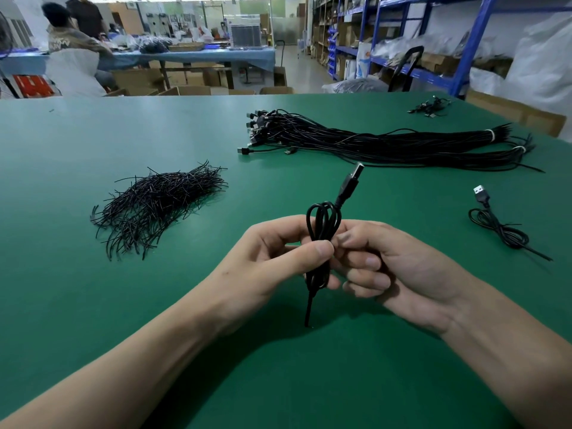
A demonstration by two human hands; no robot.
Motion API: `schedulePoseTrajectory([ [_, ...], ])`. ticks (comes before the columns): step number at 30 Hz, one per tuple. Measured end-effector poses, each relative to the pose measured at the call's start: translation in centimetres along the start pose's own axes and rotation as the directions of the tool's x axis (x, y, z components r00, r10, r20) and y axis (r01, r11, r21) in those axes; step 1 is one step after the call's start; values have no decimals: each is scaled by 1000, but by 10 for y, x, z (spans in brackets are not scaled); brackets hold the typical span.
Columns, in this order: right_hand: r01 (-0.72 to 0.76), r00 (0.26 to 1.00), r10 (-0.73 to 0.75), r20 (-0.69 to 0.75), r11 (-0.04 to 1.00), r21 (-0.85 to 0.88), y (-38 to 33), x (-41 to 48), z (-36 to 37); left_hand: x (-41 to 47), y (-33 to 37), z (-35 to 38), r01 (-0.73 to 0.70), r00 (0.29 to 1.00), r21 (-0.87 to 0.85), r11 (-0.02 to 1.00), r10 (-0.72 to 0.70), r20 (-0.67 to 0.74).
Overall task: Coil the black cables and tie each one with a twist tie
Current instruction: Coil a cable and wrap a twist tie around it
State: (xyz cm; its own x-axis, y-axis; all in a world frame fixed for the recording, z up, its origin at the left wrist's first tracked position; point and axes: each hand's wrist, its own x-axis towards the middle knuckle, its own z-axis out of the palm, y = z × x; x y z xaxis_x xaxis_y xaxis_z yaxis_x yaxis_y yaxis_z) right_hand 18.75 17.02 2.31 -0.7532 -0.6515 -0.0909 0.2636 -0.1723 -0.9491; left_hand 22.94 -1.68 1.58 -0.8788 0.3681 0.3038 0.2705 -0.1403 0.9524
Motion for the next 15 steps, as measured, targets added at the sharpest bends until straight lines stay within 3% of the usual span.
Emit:
schedulePoseTrajectory([
  [7, 12, 1000, -12, 8, 1000, -26, 0, -5, -1, 0, -2, 0, 1, 992, 105, 995, 12, -125],
  [15, -86, 995, 86, 46, 996, -6, 2, -3, 0, 0, -5, 3, -26, 976, 209, 978, 71, -208],
])
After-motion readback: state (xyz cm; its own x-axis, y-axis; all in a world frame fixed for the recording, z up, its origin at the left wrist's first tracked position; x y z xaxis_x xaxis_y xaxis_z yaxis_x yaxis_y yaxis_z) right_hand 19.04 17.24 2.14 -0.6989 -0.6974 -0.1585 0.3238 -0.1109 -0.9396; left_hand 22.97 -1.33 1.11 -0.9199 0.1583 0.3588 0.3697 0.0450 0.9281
